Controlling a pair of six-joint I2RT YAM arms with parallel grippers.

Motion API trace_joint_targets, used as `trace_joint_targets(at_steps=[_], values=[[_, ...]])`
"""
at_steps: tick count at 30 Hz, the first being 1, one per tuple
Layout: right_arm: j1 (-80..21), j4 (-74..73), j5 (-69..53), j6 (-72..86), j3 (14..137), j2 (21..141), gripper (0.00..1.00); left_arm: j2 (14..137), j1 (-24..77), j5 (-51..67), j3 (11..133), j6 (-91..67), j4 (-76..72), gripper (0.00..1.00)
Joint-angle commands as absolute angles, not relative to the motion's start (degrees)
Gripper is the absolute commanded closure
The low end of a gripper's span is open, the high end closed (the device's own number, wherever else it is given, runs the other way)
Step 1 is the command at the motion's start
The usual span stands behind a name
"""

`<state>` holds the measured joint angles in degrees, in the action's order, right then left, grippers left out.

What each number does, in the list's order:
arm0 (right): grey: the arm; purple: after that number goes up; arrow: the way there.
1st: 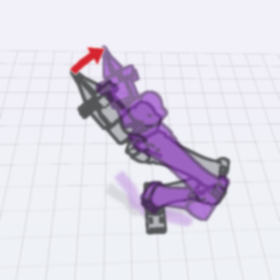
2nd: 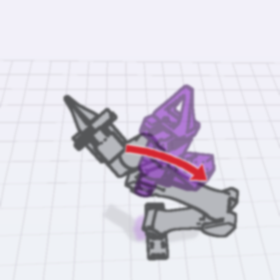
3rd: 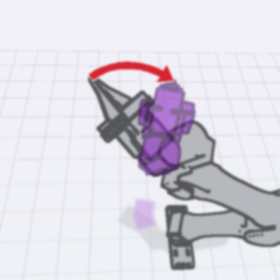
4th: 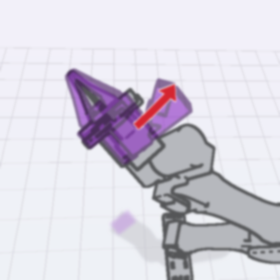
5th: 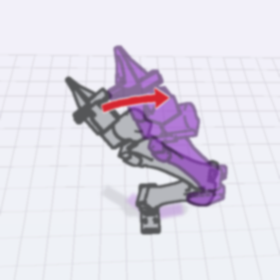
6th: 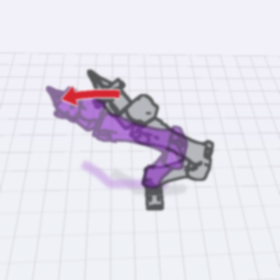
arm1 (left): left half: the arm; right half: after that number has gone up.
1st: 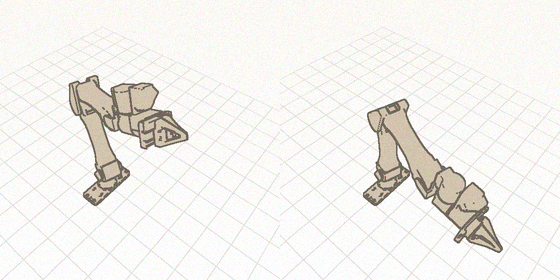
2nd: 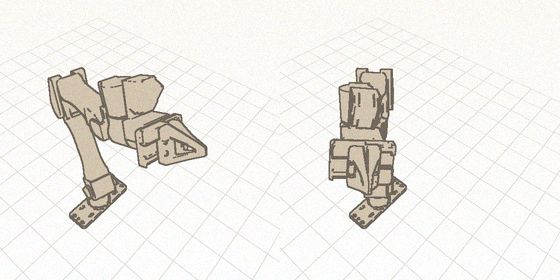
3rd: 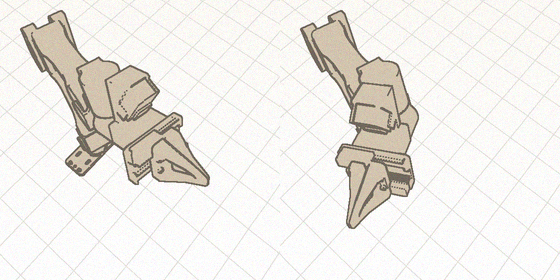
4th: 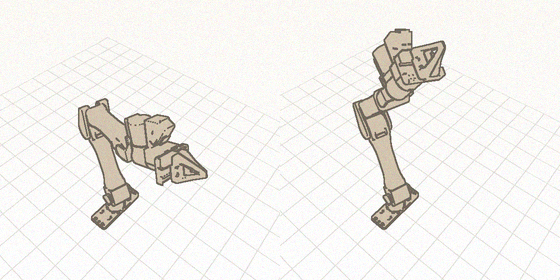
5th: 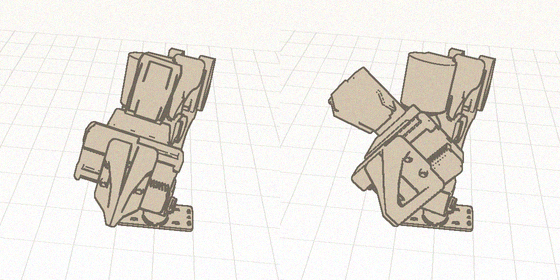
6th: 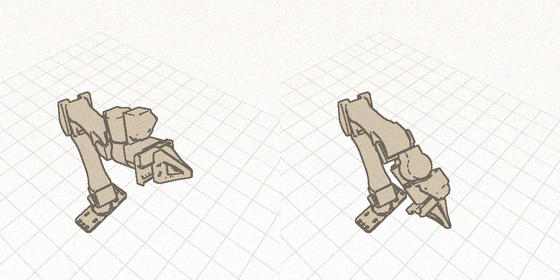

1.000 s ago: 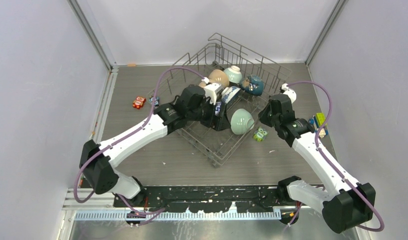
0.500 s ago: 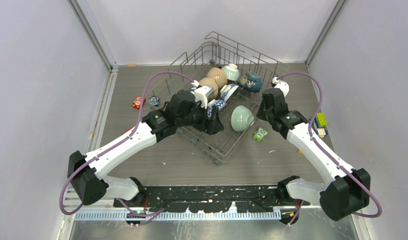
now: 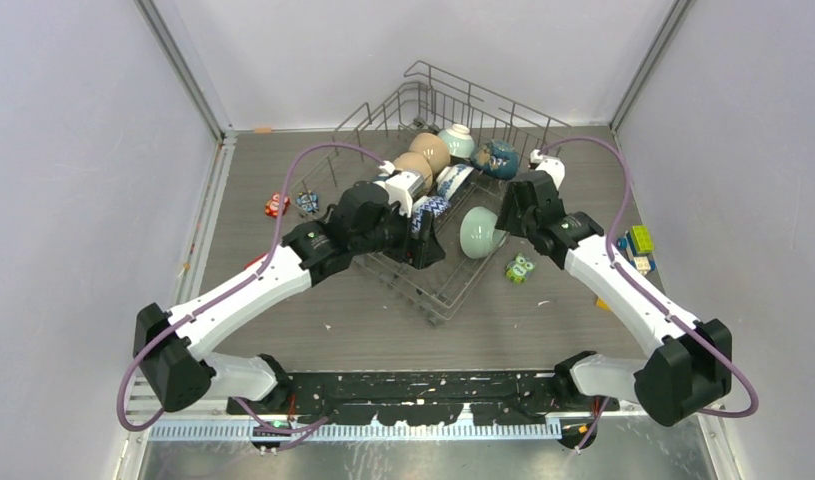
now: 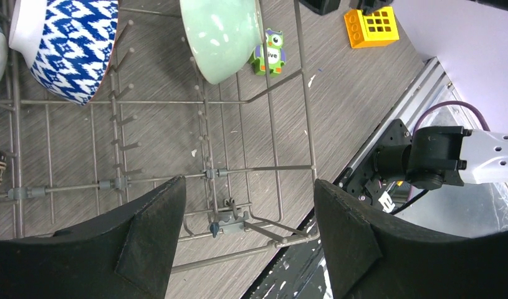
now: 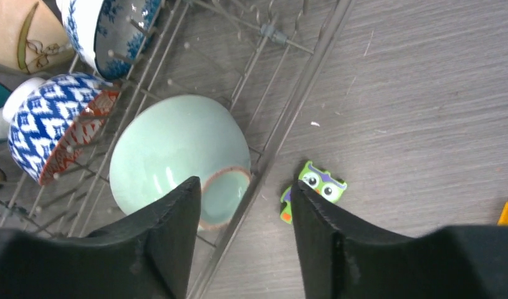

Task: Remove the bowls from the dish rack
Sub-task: Adjust the dish rack at the center of the board.

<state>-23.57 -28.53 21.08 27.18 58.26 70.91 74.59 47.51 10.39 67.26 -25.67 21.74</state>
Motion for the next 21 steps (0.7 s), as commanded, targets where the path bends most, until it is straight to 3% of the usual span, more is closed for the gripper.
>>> trace_joint_targets(at_steps=[1, 3, 6, 14, 21], values=[[-24.25, -33.46, 22.25, 30.31, 59.76, 64.22, 0.31, 71.86, 47.29, 9.08, 67.37, -25.65, 21.41, 0.24], [-24.25, -36.17, 21.74, 32.23, 59.77, 61.00, 0.20, 71.60, 47.29, 9.05, 67.16, -25.74, 21.43, 0.24], [-24.91, -40.29, 18.86, 36.21, 59.10, 56.28, 0.16, 70.76, 47.29, 8.63, 66.60, -26.09, 21.46, 0.24], [-37.47, -44.19, 20.04, 52.62, 55.90, 51.86, 0.17, 66.40, 47.29, 5.86, 62.22, -29.09, 20.98, 0.23], [-41.52, -40.34, 22.83, 55.66, 56.16, 57.46, 0.25, 62.53, 47.29, 3.87, 59.37, -31.48, 21.32, 0.23]])
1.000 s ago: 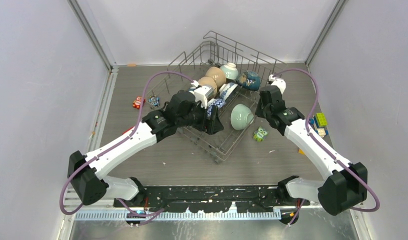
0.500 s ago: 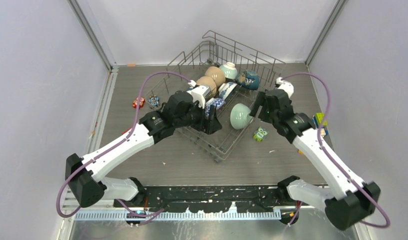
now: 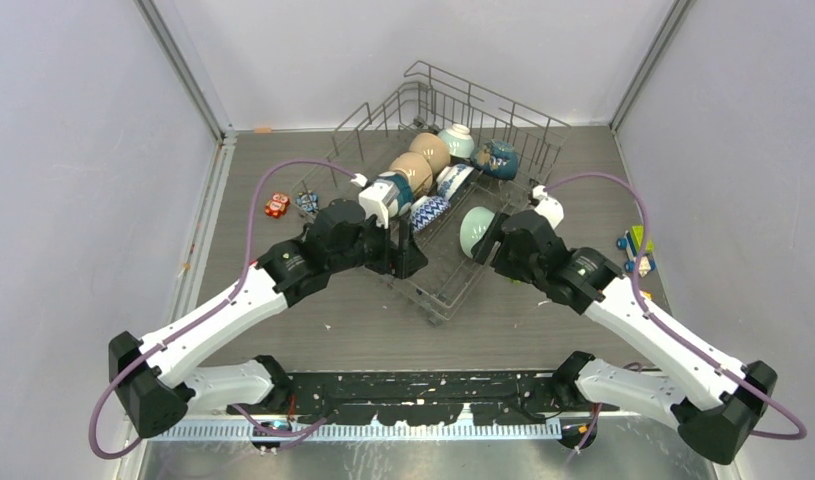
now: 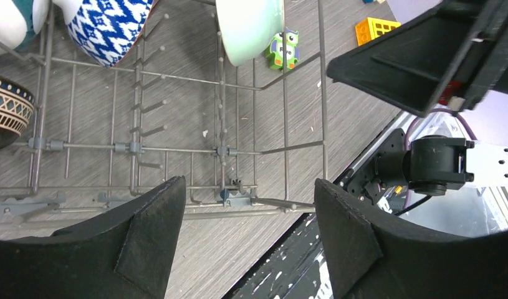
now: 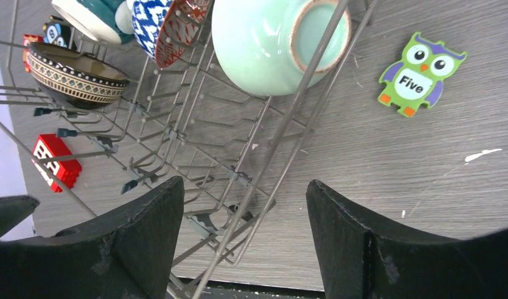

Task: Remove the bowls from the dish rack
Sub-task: Adjust the dish rack at the center of the board.

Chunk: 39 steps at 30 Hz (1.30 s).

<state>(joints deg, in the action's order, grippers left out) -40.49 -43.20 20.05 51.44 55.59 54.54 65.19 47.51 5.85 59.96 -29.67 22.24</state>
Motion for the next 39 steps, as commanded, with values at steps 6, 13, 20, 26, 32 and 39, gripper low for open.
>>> trace_joint_targets(at_steps=[6, 13, 20, 26, 32, 39], values=[[-41.57, -38.41, 22.49, 55.01, 55.00, 61.82, 0.50, 62.34, 47.31, 4.30, 59.79, -31.95, 21.82, 0.23], [-41.62, -40.01, 25.19, 52.92, 52.11, 59.78, 0.77, 66.04, 47.29, 7.28, 62.32, -32.58, 19.03, 0.23], [-41.53, -44.37, 29.00, 47.48, 50.69, 55.54, 0.99, 73.46, 47.29, 12.71, 66.05, -34.79, 14.24, 0.23], [-40.93, -47.98, 31.09, 44.19, 49.33, 51.96, 0.99, 80.41, 47.29, 16.14, 69.97, -37.03, 11.56, 0.23], [-39.13, -50.41, 30.72, 42.01, 47.31, 47.36, 0.99, 86.27, 47.42, 17.36, 72.03, -39.69, 8.50, 0.23], [-38.85, -49.32, 25.85, 40.68, 49.74, 42.29, 0.46, 92.20, 47.42, 16.71, 75.64, -42.58, 6.09, 0.12]])
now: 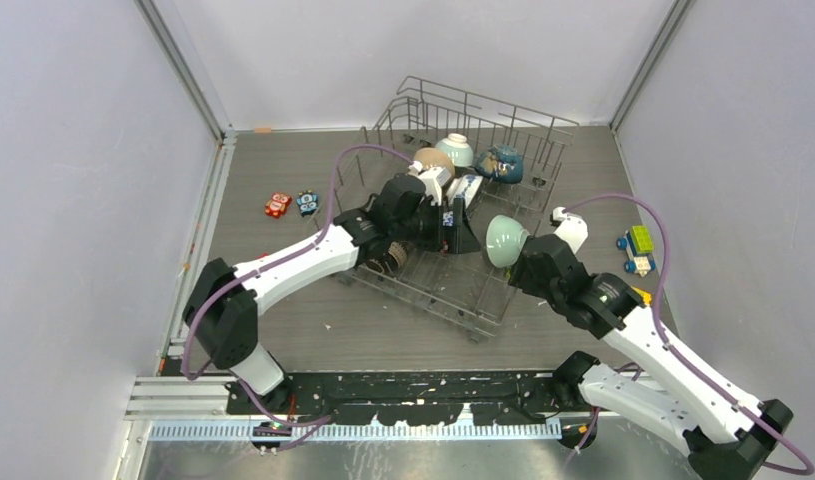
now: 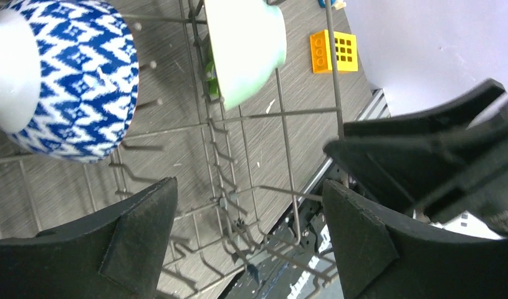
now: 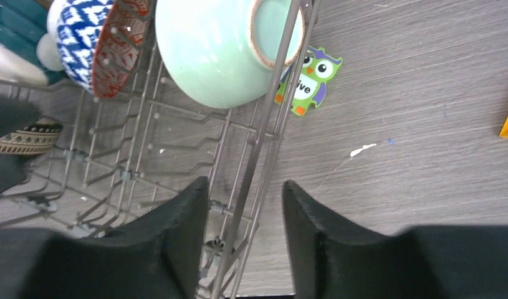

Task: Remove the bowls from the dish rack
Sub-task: Adjust the dish rack at the center of the board, then pick up the bowl from the dish rack.

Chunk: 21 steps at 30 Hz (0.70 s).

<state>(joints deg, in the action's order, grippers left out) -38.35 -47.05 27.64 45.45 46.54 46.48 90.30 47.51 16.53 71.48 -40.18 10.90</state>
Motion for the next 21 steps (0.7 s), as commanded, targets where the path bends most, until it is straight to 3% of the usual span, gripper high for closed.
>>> trace_joint_targets(at_steps=[1, 4, 10, 21], values=[[-38.85, -49.63, 25.86, 40.67, 51.06, 42.12, 0.40, 92.96, 47.38, 16.37, 76.48, -42.88, 6.00, 0.02], [-38.86, -50.14, 26.47, 41.03, 54.63, 41.53, 0.31, 95.09, 47.40, 15.21, 78.73, -43.39, 6.10, 0.00], [-38.88, -43.58, 30.27, 41.91, 50.35, 34.89, 0.30, 98.88, 47.47, 15.73, 81.79, -45.38, 4.22, 0.01], [-38.93, -35.01, 26.88, 42.95, 43.15, 27.55, 0.30, 106.13, 47.33, 21.68, 86.70, -48.57, 4.03, 0.19]])
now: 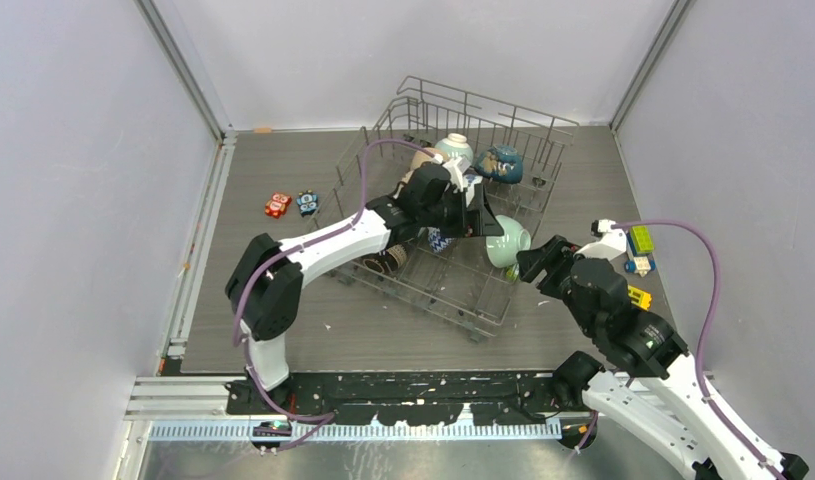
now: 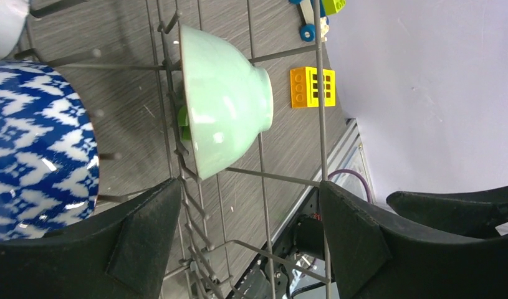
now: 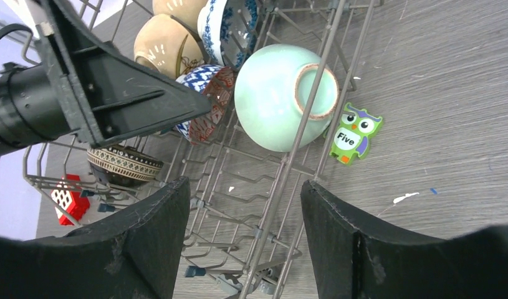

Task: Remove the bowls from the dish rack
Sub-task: Pick up the bowl from the dish rack.

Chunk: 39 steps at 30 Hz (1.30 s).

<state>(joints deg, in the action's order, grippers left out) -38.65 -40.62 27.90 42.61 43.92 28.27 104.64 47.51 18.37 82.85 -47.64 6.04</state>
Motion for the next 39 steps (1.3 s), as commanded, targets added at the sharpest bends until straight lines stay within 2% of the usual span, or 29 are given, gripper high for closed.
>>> trace_joint_targets(at_steps=[1, 9, 22, 31, 39], values=[[-38.86, -34.32, 26.06, 42.78, 42.96, 27.44, 0.30, 106.74, 47.25, 22.05, 87.35, -48.48, 4.57, 0.20], [-38.89, -32.08, 23.22, 42.39, 40.64, 25.58, 0.31, 109.52, 45.13, 26.34, 88.61, -49.04, 4.05, 0.34], [-38.92, -30.61, 21.20, 40.89, 40.80, 25.42, 0.31, 113.17, 44.04, 31.11, 89.73, -50.07, 1.71, 0.35], [-38.91, -30.49, 21.19, 40.32, 40.88, 25.48, 0.31, 114.78, 44.03, 33.50, 90.09, -51.39, -1.91, 0.43], [-38.86, -30.72, 21.10, 40.43, 40.50, 25.06, 0.31, 115.67, 44.04, 35.77, 88.83, -53.34, -5.24, 0.45]])
